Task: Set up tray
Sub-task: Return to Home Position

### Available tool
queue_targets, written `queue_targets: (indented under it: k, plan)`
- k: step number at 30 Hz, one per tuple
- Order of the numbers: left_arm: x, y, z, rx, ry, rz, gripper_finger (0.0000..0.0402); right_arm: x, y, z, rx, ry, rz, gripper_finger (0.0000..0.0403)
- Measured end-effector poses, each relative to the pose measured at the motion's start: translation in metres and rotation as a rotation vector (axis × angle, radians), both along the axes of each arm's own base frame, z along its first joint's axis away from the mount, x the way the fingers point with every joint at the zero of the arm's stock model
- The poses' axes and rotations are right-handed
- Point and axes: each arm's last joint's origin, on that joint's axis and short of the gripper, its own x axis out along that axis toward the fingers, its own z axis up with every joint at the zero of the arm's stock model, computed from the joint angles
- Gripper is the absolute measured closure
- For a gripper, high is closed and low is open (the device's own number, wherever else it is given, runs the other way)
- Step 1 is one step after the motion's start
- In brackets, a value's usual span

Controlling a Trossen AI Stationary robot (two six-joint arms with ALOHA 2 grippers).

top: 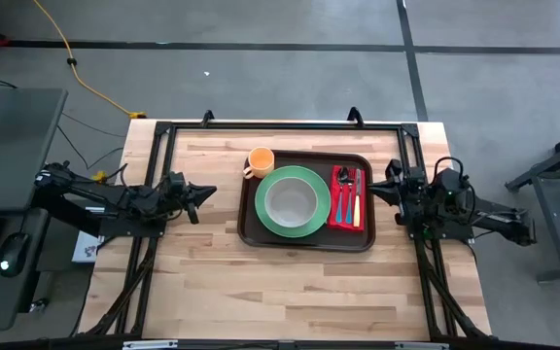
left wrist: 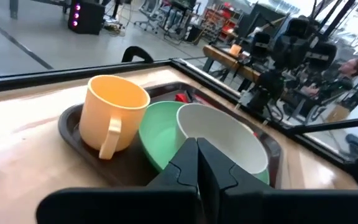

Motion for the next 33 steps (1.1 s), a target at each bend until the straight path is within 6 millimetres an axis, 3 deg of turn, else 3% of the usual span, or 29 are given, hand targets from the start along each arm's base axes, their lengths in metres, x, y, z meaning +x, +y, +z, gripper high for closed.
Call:
queue_targets:
  k: [18,26,33]
  plan:
    - [0.002,-0.004,-0.02,0.038,0.061,-0.165,0.0371,0.0,0.005,-0.001,-0.095,0.008,0.175,0.0392]
    - [0.001,-0.004,-0.022,0.075,0.092,-0.16,0.0371,0.001,-0.001,-0.007,-0.059,0.078,-0.045,0.0392]
    - [0.001,-0.004,-0.022,0.094,0.101,-0.16,0.0371,0.003,-0.002,-0.014,-0.097,0.088,-0.059,0.0392]
